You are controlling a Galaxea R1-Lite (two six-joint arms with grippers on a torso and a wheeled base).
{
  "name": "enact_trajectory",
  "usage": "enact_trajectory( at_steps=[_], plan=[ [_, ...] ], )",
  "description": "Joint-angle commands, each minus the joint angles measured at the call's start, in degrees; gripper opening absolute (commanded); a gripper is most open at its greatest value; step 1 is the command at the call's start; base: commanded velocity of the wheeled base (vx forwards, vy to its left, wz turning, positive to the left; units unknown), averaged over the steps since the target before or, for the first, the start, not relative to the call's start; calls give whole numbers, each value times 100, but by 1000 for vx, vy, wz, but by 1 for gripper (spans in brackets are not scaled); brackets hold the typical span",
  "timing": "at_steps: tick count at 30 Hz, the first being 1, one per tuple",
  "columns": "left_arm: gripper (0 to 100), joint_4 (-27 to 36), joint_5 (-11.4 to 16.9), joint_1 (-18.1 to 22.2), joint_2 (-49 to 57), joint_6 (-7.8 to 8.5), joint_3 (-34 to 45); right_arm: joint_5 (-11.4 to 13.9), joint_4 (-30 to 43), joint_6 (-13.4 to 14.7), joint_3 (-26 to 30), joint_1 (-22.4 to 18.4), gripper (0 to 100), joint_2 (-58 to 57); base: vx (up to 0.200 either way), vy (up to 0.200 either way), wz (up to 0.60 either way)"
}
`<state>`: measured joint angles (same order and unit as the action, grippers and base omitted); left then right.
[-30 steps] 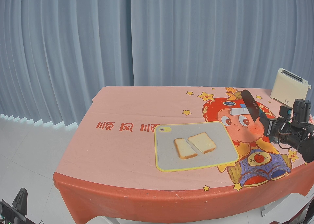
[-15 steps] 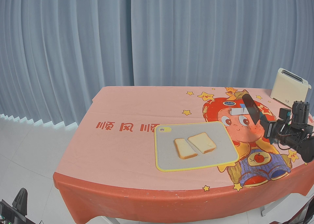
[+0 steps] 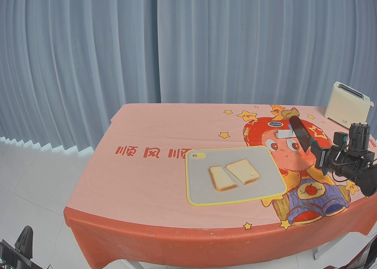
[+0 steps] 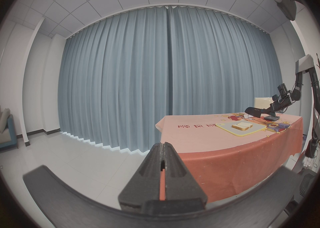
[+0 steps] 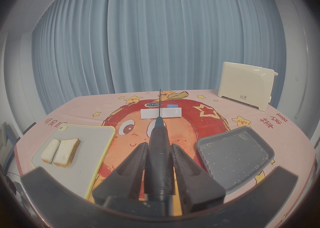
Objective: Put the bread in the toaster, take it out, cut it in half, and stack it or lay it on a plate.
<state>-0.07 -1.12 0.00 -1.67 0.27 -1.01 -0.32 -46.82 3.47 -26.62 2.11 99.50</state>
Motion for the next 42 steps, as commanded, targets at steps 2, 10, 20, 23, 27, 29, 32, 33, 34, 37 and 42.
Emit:
enact_trajectory(
  at_steps=[2,10,20,23,27,29,32,33,34,37,42],
  plan=[
    [0,-1,-2,0,-9,0,101,-3,-2,-31,-1,-9,0,8,0,0,0],
    [0,-1,-2,0,-9,0,101,-3,-2,-40,34,-9,0,70,0,0,0],
    [0,-1,-2,0,-9,0,101,-3,-55,-75,43,0,0,219,0,0,0],
    [0,-1,-2,0,-9,0,101,-3,-72,-66,43,-9,0,254,0,0,0],
    [0,-1,-2,0,-9,0,101,-3,-72,-66,34,0,0,254,0,0,0],
    [0,-1,-2,0,-9,0,101,-3,-72,-66,43,-9,0,254,0,0,0],
    [0,-1,-2,0,-9,0,101,-3,-72,-66,43,-9,0,254,0,0,0],
    [0,-1,-2,0,-9,0,101,-3,-72,-66,43,-9,0,254,0,0,0],
    [0,-1,-2,0,-9,0,101,-3,-72,-66,43,-9,0,254,0,0,0],
    [0,-1,-2,0,-9,0,101,-3,-72,-66,43,-9,0,254,0,0,0],
    [0,-1,-2,0,-9,0,101,-3,-72,-66,43,-9,0,254,0,0,0]
  ],
)
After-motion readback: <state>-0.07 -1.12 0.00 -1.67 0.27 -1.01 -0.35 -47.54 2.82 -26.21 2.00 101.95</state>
